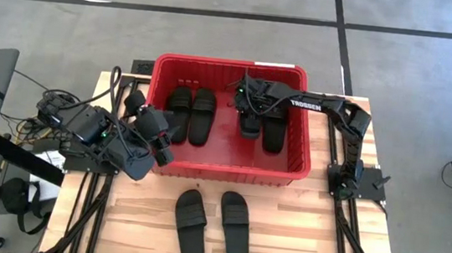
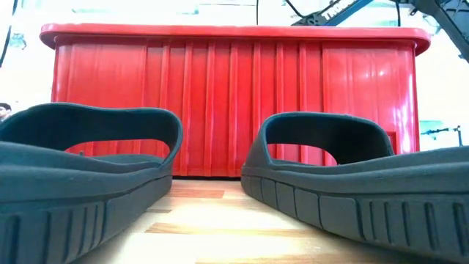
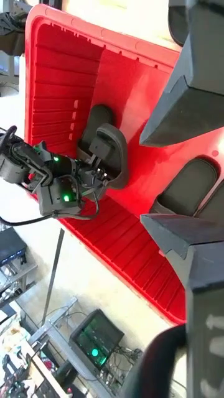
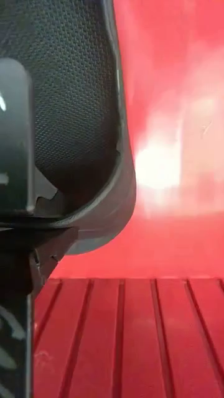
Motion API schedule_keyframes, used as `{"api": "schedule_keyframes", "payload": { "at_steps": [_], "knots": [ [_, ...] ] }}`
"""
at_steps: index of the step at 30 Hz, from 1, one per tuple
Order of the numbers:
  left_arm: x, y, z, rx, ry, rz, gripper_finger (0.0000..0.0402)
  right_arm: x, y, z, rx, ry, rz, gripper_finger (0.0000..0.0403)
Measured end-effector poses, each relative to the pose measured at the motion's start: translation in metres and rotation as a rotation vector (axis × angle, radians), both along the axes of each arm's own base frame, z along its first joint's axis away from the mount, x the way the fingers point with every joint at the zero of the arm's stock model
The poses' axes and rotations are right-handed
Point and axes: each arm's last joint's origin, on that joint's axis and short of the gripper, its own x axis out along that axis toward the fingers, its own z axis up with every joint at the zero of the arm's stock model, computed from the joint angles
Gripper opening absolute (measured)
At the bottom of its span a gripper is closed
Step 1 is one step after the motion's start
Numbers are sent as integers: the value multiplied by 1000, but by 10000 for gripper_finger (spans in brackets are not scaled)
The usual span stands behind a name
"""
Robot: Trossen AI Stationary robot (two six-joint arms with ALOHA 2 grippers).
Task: Pick and place slides into bin
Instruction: Put the black slides into the red bin
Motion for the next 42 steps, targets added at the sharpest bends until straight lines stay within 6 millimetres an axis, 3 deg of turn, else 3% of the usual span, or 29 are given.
{"api": "schedule_keyframes", "payload": {
  "at_steps": [12, 42],
  "knots": [
    [0, 0, 0, -15, -16, 12, 177, -8, -2, -17, 30, 14, 20, 0],
    [0, 0, 0, -36, -37, 28, 177, -15, -7, -20, 1, 124, 168, 0]
  ]
}}
